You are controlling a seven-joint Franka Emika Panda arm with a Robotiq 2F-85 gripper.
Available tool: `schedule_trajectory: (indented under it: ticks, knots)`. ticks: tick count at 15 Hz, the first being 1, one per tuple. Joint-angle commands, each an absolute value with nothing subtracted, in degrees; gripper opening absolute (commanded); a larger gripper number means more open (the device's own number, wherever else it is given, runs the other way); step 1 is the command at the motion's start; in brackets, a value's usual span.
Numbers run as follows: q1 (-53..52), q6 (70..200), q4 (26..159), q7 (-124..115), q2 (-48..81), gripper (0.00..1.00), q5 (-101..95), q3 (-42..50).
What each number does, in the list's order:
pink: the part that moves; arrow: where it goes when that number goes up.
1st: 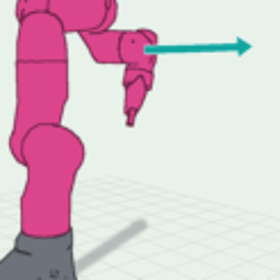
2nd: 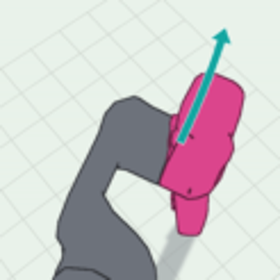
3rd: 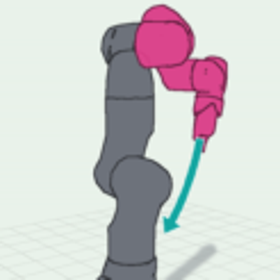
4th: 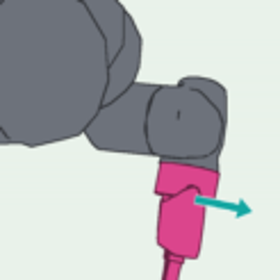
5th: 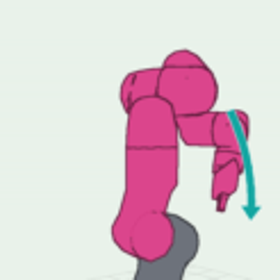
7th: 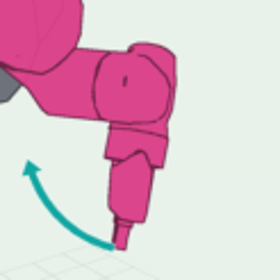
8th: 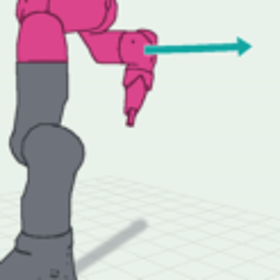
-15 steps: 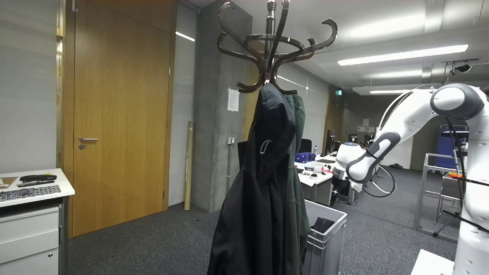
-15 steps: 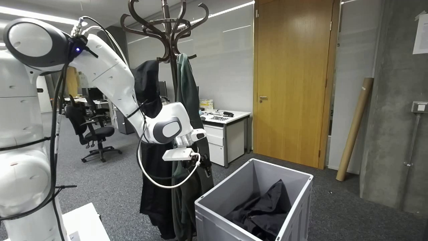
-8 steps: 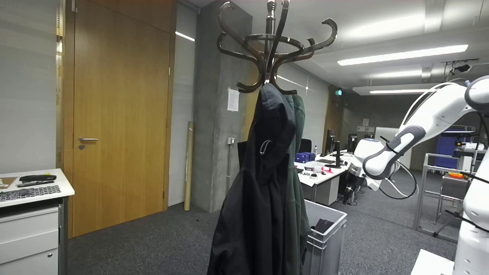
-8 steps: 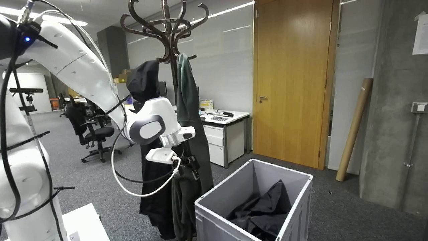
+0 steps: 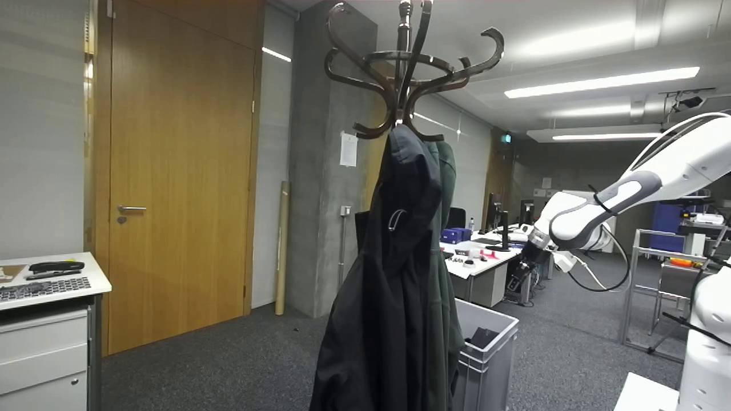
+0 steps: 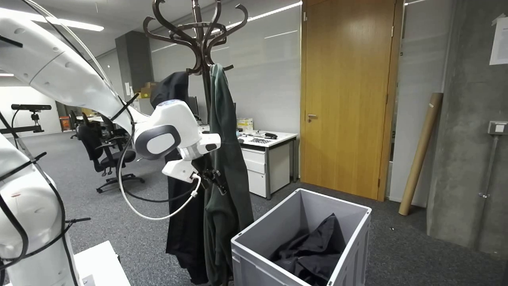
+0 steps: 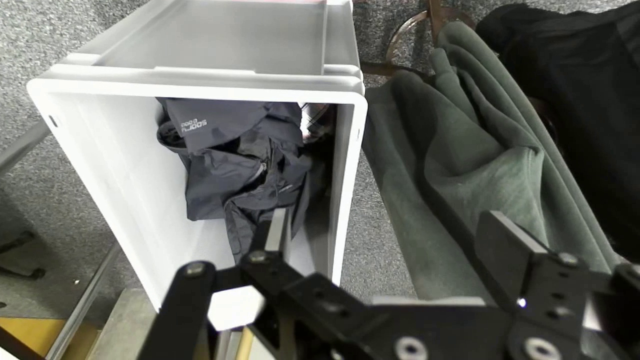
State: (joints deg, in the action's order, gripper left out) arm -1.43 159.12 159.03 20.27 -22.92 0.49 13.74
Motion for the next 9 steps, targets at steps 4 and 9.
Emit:
schedule_trajectory:
  ticks: [4, 9]
  knots:
    - [-1.13, 158.88, 159.12, 20.26, -22.99, 1.0, 0.78, 13.16]
    - [-1.08, 158.88, 159.12, 20.26, -22.82, 1.0, 0.78, 13.15]
